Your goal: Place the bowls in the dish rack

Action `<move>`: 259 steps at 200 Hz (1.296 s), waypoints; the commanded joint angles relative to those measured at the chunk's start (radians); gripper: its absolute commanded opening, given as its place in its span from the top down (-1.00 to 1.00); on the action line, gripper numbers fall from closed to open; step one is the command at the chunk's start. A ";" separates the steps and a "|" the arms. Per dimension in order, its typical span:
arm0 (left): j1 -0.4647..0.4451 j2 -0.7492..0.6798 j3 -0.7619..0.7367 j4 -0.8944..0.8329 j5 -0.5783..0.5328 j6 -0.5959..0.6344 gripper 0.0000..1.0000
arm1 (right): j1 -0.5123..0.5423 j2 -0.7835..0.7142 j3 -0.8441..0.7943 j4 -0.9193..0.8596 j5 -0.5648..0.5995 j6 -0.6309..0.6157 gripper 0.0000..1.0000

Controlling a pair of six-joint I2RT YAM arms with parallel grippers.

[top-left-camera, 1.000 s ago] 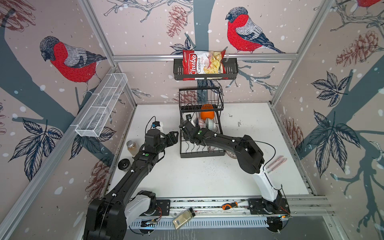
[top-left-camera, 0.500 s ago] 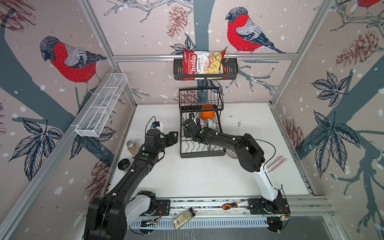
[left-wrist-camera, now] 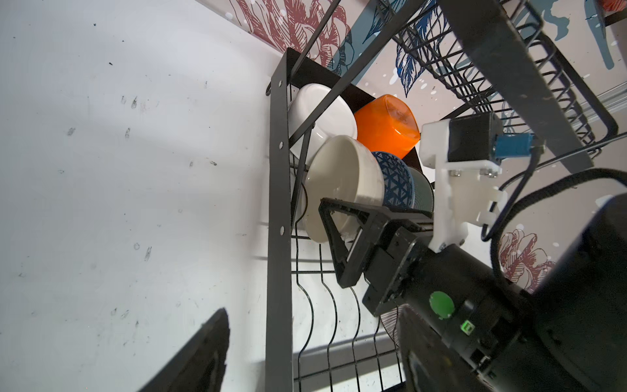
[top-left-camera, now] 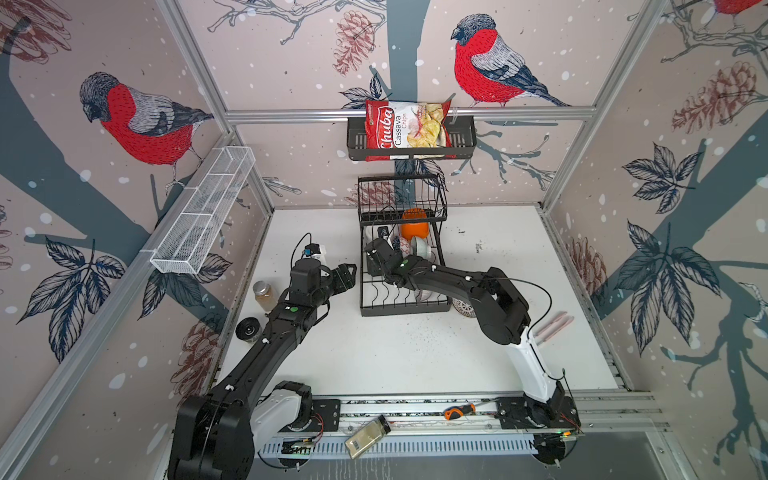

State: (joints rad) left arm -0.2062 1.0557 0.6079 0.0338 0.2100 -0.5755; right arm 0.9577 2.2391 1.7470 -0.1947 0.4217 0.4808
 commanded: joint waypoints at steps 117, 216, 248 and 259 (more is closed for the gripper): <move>0.004 0.004 -0.015 0.019 0.013 0.009 -0.54 | 0.019 -0.029 -0.009 -0.006 -0.069 0.022 -0.61; 0.005 -0.011 -0.014 0.011 0.023 0.010 -0.55 | 0.022 -0.129 -0.063 0.010 -0.026 0.006 -0.62; 0.005 -0.008 -0.014 0.013 0.032 0.014 -0.55 | 0.027 -0.180 -0.099 0.030 -0.022 0.000 -0.62; 0.005 -0.007 -0.013 0.014 0.038 0.016 -0.55 | 0.027 -0.199 -0.109 0.033 -0.021 -0.001 -0.63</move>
State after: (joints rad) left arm -0.2035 1.0477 0.5941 0.0349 0.2325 -0.5755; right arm 0.9806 2.0754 1.6547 -0.1917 0.3798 0.4950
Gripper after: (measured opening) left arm 0.774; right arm 0.813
